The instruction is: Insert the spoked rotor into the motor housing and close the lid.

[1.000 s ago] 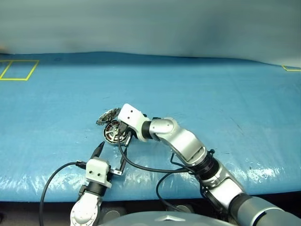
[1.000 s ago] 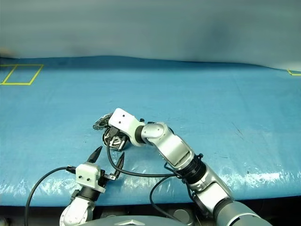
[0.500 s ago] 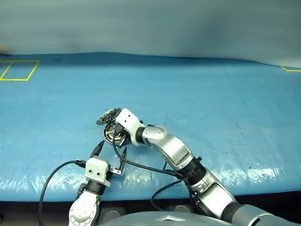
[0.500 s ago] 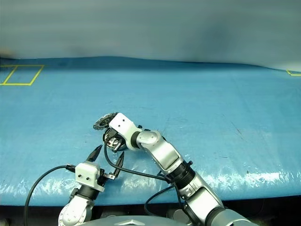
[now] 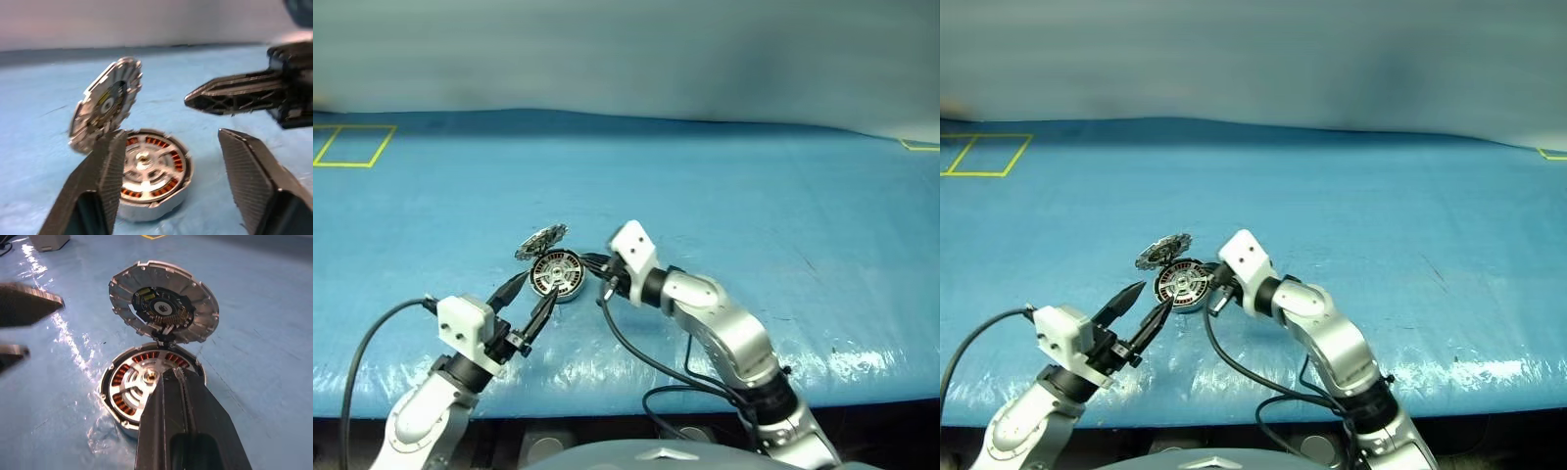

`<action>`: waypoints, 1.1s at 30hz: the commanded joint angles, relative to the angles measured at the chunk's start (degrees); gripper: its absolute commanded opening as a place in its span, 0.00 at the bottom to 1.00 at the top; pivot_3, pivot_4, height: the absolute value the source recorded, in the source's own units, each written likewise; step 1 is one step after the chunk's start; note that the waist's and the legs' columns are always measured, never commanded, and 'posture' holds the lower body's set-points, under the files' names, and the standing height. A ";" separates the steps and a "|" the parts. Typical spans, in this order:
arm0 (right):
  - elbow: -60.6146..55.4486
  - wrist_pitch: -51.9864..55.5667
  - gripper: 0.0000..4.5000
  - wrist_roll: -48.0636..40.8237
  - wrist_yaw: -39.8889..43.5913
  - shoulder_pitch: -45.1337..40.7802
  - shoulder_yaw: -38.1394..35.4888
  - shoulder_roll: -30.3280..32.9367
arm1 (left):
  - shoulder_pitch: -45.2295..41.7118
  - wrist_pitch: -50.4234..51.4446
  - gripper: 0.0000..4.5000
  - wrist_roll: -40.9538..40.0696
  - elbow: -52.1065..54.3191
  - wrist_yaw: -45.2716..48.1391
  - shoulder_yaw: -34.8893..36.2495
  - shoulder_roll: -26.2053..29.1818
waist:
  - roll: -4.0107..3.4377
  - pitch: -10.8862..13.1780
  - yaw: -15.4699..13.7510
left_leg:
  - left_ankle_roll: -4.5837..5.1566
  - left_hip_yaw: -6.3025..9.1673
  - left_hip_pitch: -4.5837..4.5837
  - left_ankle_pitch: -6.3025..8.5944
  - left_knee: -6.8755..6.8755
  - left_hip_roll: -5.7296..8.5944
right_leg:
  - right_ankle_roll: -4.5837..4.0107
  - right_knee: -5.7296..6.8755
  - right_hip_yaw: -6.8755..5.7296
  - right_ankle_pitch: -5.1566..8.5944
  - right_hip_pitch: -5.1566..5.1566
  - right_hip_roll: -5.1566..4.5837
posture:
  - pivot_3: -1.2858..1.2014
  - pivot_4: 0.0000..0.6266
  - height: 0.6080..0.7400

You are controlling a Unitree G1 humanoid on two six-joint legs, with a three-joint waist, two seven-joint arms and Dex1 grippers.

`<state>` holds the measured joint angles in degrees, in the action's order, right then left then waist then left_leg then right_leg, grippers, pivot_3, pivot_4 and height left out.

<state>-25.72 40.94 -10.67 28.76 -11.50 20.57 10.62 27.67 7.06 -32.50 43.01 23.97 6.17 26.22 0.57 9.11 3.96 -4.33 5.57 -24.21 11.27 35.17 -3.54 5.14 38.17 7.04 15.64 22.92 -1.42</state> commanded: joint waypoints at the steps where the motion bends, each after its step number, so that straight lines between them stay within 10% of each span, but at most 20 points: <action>1: -3.79 -6.85 0.00 -0.74 0.15 4.36 -2.60 1.49 | -7.62 3.95 0.35 -12.44 4.19 -0.64 6.30 3.21 | 0.01 0.00 -0.15 | 0.00 0.00 0.03 -0.01 0.03 0.01 | 0.01 0.03 0.00 0.00 -0.05 0.00 | 0.52 0.24 1.00; 6: -2.04 -15.15 0.00 1.37 -2.78 12.17 -2.70 1.42 | -20.70 11.93 0.00 -18.91 -2.20 -4.03 10.94 8.63 | 0.03 0.01 0.13 | 0.00 -0.06 0.45 0.00 0.02 0.00 | 0.01 0.02 0.05 0.01 -0.38 0.01 | 0.52 0.24 1.00; 22: 8.38 -33.03 0.00 7.65 -8.38 19.41 1.31 -3.26 | -46.56 27.23 0.00 -16.59 -39.75 26.91 3.36 18.88 | 0.21 0.10 -0.05 | -0.01 -0.04 0.36 0.00 -0.19 -0.01 | 0.01 -0.03 0.01 0.00 -0.26 0.04 | 0.52 0.24 1.00; 33: 7.76 -32.96 0.00 8.28 -9.12 19.75 2.54 -4.19 | -50.69 28.83 0.00 -7.50 -54.14 31.70 -0.35 15.50 | 0.21 0.12 -0.14 | -0.02 -0.01 0.34 -0.01 -0.21 -0.02 | -0.02 0.01 -0.01 0.02 -0.24 0.05 | 0.52 0.24 1.00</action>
<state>-15.95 8.77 -2.32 19.69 8.13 23.11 6.58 -22.05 37.34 -41.26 -10.45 56.09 4.91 42.29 0.78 9.24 3.82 -4.34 5.57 -23.87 11.26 34.96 -3.56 5.13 38.18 7.02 15.65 22.67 -1.37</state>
